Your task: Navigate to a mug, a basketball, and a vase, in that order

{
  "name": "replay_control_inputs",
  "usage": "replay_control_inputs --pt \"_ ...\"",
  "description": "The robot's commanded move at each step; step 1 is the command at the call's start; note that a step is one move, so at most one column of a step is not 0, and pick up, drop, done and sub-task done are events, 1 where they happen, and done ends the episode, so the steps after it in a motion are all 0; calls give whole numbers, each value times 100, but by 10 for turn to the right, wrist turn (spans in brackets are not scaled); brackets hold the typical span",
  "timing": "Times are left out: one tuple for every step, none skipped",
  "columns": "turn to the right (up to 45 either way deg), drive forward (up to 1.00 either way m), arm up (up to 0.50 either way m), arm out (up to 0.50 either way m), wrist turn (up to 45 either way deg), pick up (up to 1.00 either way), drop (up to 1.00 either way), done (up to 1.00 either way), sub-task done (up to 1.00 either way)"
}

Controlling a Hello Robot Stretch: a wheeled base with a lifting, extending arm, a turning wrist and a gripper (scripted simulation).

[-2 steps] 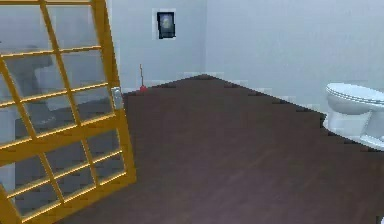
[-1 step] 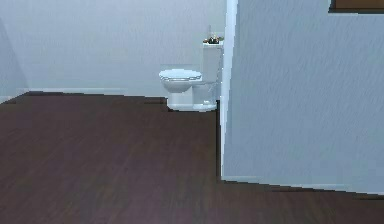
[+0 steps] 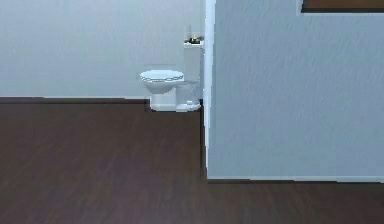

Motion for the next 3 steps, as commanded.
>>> replay_control_inputs --pt "0 15 0 0 0 0 0 0 0" --pt "-450 0 0 0 0 0 0 0 0" --pt "-300 0 0 0 0 0 0 0 0"
